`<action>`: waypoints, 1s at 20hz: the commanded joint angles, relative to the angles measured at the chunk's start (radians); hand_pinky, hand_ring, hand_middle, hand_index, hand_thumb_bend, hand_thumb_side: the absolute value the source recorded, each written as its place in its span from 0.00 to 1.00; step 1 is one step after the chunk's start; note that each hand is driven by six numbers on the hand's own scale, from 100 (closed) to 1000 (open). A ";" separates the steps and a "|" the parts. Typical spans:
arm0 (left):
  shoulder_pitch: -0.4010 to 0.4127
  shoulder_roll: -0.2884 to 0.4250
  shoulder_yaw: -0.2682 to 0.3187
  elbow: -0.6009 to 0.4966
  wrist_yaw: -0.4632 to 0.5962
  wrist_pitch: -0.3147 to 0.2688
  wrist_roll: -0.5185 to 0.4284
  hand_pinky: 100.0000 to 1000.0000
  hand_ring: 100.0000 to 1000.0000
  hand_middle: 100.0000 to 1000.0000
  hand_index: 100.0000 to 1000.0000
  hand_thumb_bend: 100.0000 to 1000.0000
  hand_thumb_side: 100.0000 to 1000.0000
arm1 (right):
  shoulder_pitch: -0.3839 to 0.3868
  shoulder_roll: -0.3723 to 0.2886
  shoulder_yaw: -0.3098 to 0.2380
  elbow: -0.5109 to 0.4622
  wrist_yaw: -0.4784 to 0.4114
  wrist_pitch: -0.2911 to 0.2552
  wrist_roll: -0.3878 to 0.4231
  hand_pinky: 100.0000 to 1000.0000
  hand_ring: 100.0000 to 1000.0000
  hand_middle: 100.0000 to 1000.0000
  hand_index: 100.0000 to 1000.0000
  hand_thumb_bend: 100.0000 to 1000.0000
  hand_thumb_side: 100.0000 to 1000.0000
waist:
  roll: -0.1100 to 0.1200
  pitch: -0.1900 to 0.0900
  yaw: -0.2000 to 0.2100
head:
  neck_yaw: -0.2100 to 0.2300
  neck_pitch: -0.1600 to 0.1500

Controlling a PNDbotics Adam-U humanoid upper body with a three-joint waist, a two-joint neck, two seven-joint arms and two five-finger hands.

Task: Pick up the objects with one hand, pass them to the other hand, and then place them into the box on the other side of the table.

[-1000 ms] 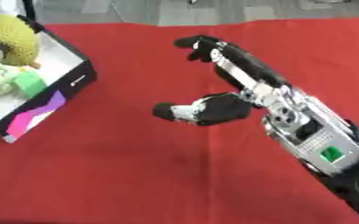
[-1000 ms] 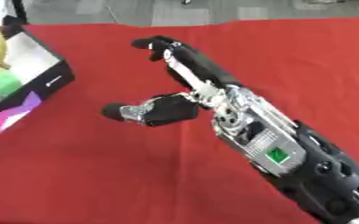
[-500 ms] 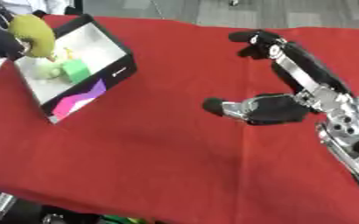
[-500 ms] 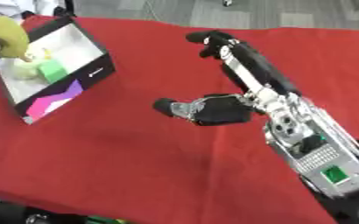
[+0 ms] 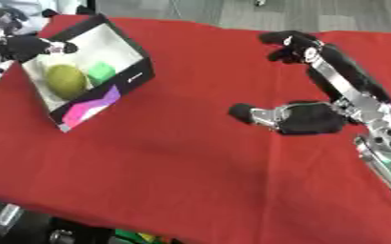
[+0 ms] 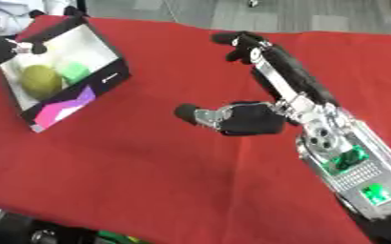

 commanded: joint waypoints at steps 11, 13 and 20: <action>0.089 -0.006 0.182 -0.213 0.625 -0.218 0.675 0.69 0.71 0.82 0.85 0.58 0.65 | 0.033 -0.055 -0.162 -0.021 -0.151 -0.014 -0.189 0.83 0.78 0.88 0.89 0.44 0.29 | -0.016 -0.025 0.002 | -0.116 -0.002; 0.122 -0.014 0.190 -0.250 0.739 -0.277 0.751 0.68 0.70 0.81 0.84 0.59 0.67 | 0.050 -0.067 -0.217 -0.021 -0.235 -0.021 -0.260 0.83 0.77 0.87 0.88 0.49 0.25 | -0.017 -0.025 -0.001 | -0.133 -0.002; 0.242 -0.063 0.242 -0.383 0.891 -0.409 0.876 0.66 0.68 0.80 0.83 0.63 0.63 | 0.136 -0.140 -0.368 -0.021 -0.539 -0.073 -0.431 0.81 0.73 0.85 0.83 0.48 0.23 | -0.019 -0.020 -0.007 | -0.147 -0.002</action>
